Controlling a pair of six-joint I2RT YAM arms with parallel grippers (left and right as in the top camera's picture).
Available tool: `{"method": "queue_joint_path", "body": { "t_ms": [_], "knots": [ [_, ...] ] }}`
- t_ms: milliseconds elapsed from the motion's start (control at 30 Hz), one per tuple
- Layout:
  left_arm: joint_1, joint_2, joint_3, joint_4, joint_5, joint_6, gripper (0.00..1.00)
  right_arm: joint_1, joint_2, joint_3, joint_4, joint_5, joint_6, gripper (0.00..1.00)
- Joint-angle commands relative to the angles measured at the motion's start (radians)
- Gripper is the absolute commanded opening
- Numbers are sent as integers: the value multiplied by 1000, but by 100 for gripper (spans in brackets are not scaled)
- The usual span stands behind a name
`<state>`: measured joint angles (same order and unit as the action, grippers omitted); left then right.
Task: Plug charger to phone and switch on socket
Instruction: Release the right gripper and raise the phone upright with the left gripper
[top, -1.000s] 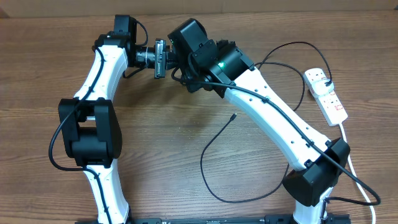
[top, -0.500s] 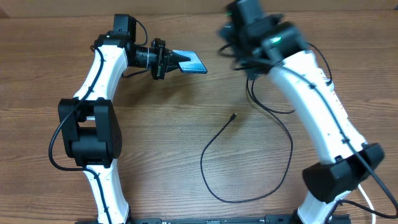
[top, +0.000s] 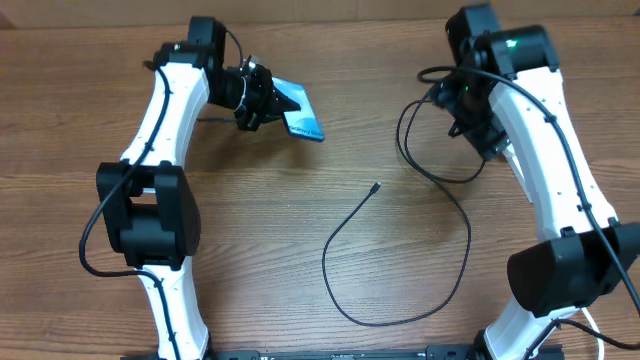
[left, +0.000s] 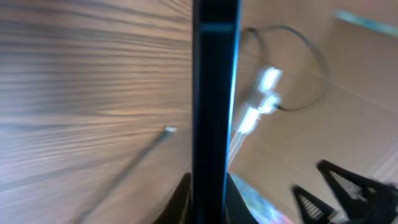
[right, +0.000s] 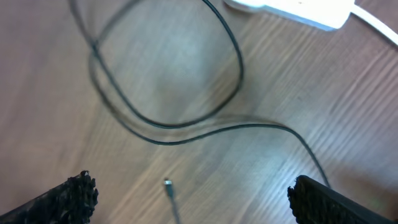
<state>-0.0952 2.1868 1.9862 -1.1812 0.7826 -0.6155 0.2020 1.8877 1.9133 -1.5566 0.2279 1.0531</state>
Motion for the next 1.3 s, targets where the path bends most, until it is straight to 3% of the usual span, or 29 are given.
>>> {"method": "queue_joint_path", "body": {
  "t_ms": [0,133,333,433,500,600,667,700,800,967,1067,1200,1267],
  "knots": [
    [-17,-51,156,-99,-355,92,4,21,-25,-97,37,-4,-18,100],
    [-19,-51,232,-175,-526,92,4,45,-25,-231,158,-93,-18,100],
    [-16,-50,234,-172,-570,64,4,94,-25,-380,270,-254,-54,96],
    [-16,-50,234,-167,-604,34,4,140,-25,-431,320,-251,-74,93],
    [-18,-50,234,-159,-607,36,4,172,-25,-468,376,-232,-74,86],
    [-18,-50,234,-148,-582,40,4,217,-25,-533,483,-199,-74,87],
    [-18,-50,234,-126,-515,96,4,237,-25,-571,542,-204,-74,87],
    [-18,-50,234,-116,-481,128,5,245,-25,-580,558,-204,-74,95],
    [-13,-50,234,-96,-392,188,4,255,-25,-588,565,-204,-74,95],
    [8,-50,234,-57,-159,301,4,255,-25,-594,576,-203,-74,70],
    [25,-49,234,-20,37,378,4,257,-25,-602,584,-203,-74,67],
    [41,-49,234,12,256,472,4,270,-25,-618,624,-204,-74,50],
    [42,-49,234,15,318,512,4,280,-25,-637,667,-207,-74,49]
  ]
}}
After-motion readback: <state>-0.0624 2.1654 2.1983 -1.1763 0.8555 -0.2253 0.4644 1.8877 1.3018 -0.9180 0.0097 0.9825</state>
